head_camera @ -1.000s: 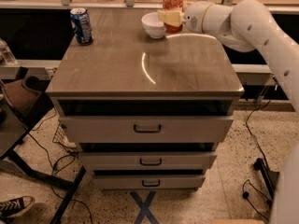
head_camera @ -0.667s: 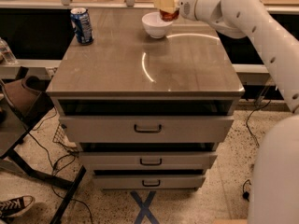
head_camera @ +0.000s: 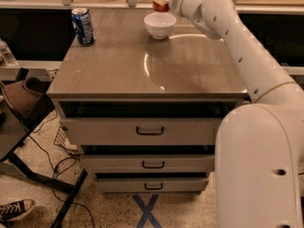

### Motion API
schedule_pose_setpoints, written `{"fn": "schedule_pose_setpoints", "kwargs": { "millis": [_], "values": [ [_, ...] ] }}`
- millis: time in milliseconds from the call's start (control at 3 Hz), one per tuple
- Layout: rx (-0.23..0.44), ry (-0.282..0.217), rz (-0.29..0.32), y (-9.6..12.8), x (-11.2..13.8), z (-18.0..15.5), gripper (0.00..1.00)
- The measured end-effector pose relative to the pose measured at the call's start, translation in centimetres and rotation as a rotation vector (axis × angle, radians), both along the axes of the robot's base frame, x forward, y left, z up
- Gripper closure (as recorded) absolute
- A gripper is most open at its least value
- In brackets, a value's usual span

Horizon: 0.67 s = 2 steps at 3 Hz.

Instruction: Place coke can into white bowl

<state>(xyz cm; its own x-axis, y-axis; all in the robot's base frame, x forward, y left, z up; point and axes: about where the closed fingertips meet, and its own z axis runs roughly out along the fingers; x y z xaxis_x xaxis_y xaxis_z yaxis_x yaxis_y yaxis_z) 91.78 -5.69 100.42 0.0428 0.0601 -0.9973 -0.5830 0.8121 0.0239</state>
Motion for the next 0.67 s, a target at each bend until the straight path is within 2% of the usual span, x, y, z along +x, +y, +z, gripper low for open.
{"fn": "schedule_pose_setpoints", "kwargs": {
  "millis": [333, 667],
  "values": [
    [0.037, -0.006, -0.028, 0.7, 2.8, -1.7, 1.00],
    [0.019, 0.005, -0.048, 0.8, 3.7, -3.1, 1.00]
  ]
}}
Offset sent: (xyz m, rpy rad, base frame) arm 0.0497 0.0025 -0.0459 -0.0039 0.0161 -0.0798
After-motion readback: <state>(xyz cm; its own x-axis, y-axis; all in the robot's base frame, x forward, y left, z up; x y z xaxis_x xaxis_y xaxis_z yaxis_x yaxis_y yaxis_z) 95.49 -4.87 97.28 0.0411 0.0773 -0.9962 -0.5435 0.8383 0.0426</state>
